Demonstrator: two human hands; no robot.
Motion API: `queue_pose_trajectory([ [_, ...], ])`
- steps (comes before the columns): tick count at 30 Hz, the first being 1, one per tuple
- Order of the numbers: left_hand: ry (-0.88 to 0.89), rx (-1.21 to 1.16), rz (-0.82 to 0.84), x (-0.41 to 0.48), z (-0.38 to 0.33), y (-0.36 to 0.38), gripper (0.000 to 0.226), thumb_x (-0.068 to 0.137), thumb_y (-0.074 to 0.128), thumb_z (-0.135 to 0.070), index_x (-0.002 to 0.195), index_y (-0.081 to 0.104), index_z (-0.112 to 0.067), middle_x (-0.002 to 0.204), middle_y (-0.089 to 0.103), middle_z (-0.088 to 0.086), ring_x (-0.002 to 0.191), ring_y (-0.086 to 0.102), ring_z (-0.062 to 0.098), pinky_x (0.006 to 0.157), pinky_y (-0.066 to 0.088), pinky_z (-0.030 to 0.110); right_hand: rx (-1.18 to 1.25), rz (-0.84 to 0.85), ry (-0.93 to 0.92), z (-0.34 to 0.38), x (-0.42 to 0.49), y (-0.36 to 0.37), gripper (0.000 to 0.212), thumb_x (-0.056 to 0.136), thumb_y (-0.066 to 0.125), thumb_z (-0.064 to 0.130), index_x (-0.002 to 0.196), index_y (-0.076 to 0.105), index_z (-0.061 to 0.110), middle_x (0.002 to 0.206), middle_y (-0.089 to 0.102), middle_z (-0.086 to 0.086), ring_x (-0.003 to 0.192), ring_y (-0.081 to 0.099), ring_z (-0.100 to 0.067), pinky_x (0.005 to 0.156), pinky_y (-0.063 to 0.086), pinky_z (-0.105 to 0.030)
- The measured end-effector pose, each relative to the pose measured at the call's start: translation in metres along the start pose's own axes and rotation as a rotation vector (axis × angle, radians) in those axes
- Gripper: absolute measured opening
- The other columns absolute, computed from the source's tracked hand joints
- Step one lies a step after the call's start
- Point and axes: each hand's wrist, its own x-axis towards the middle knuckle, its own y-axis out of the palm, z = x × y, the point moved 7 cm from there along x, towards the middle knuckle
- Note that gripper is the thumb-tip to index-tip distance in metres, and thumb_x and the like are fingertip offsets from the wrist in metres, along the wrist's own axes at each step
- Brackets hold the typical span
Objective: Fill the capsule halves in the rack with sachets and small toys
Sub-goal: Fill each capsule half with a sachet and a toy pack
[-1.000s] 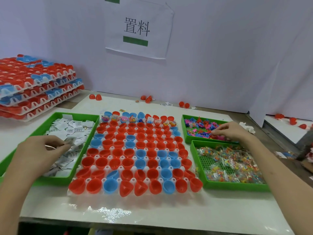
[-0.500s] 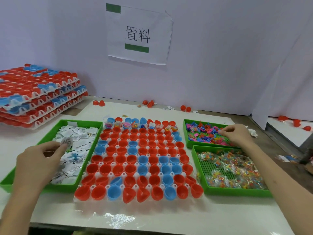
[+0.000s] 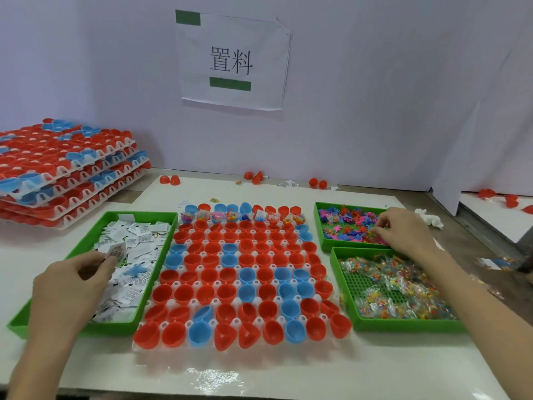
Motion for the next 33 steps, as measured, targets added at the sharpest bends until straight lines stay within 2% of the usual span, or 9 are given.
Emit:
queue_pose_trajectory([
  [3,-0.013,-0.040,0.017,0.003,0.009,0.002,0.002,0.089,0.071,-0.027,0.088,0.072,-0.029,0.089,0.075,0.009,0.082,0.068,0.027,0.088,0.055,0.043,0.034,-0.092,-0.071,0.005,-0.003,-0.012,0.016,0.091,0.071,0.025,0.081,0.070,0.013,0.081,0.066,-0.002,0.078,0.060,-0.021,0.074,0.052,-0.041],
  [5,-0.030,-0.048,0.046,0.007,0.018,0.004,0.014,0.089,0.072,-0.024,0.078,0.069,-0.032,0.087,0.074,0.003,0.078,0.066,0.019,0.078,0.055,0.029,0.171,-0.140,-0.032,0.002,-0.002,-0.022,0.015,0.092,0.070,0.020,0.082,0.070,0.010,0.077,0.069,-0.005,0.075,0.064,-0.024,0.073,0.053,-0.041],
  [8,-0.056,-0.119,0.071,0.008,0.027,0.005,0.007,0.082,0.076,-0.035,0.087,0.071,-0.039,0.086,0.073,-0.001,0.085,0.068,0.028,0.092,0.055,0.045,0.424,-0.187,0.053,0.003,-0.003,-0.036,0.012,0.090,0.073,0.016,0.078,0.072,0.013,0.071,0.072,-0.002,0.070,0.069,-0.020,0.074,0.056,-0.037],
  [11,-0.059,-0.152,0.066,0.010,0.030,0.005,0.045,0.074,0.075,-0.054,0.115,0.065,-0.041,0.080,0.073,-0.003,0.083,0.069,0.027,0.091,0.054,0.055,0.578,-0.166,0.025,0.021,-0.009,-0.046,0.004,0.088,0.075,0.017,0.085,0.075,0.019,0.079,0.074,0.004,0.074,0.070,-0.012,0.076,0.056,-0.032],
  [16,-0.088,-0.257,0.071,0.005,0.016,0.000,0.079,0.079,0.079,-0.029,0.145,0.037,-0.038,0.082,0.072,0.008,0.085,0.068,0.033,0.094,0.051,0.059,0.830,-0.075,-0.019,0.065,-0.026,-0.054,0.011,0.085,0.078,0.017,0.088,0.077,0.027,0.084,0.076,0.008,0.081,0.071,-0.006,0.076,0.054,-0.022],
  [20,0.004,-0.452,0.047,-0.018,-0.038,-0.011,0.055,0.063,0.071,-0.058,0.111,0.071,-0.031,0.092,0.075,0.002,0.085,0.072,0.020,0.087,0.059,0.038,1.047,-0.017,-0.054,0.105,-0.049,-0.069,0.014,0.080,0.080,0.019,0.086,0.079,0.031,0.088,0.077,0.008,0.081,0.072,-0.006,0.066,0.054,-0.015],
  [23,0.074,-0.689,0.048,-0.047,-0.108,0.000,0.030,0.066,0.076,-0.045,0.093,0.077,-0.031,0.085,0.077,-0.006,0.075,0.074,0.009,0.068,0.058,0.016,1.267,0.042,-0.104,0.141,-0.069,-0.083,0.017,0.076,0.078,0.025,0.092,0.081,0.029,0.094,0.078,0.000,0.087,0.073,-0.012,0.074,0.055,-0.017],
  [29,0.019,-1.104,0.250,-0.114,-0.197,0.060,0.018,0.071,0.074,-0.024,0.088,0.078,-0.024,0.080,0.078,0.005,0.074,0.076,0.019,0.063,0.057,0.018,1.515,-0.015,-0.152,0.184,-0.128,-0.103,0.040,0.066,0.081,0.059,0.095,0.080,0.031,0.092,0.076,0.005,0.089,0.070,-0.011,0.082,0.057,-0.022],
  [33,-0.070,-1.208,0.322,-0.138,-0.207,0.081,0.019,0.073,0.074,-0.017,0.091,0.079,-0.022,0.082,0.078,0.007,0.077,0.076,0.020,0.064,0.058,0.018,1.518,-0.172,-0.124,0.188,-0.158,-0.101,0.023,0.066,0.082,0.039,0.086,0.079,0.027,0.081,0.076,0.000,0.076,0.072,-0.012,0.070,0.056,-0.018],
])
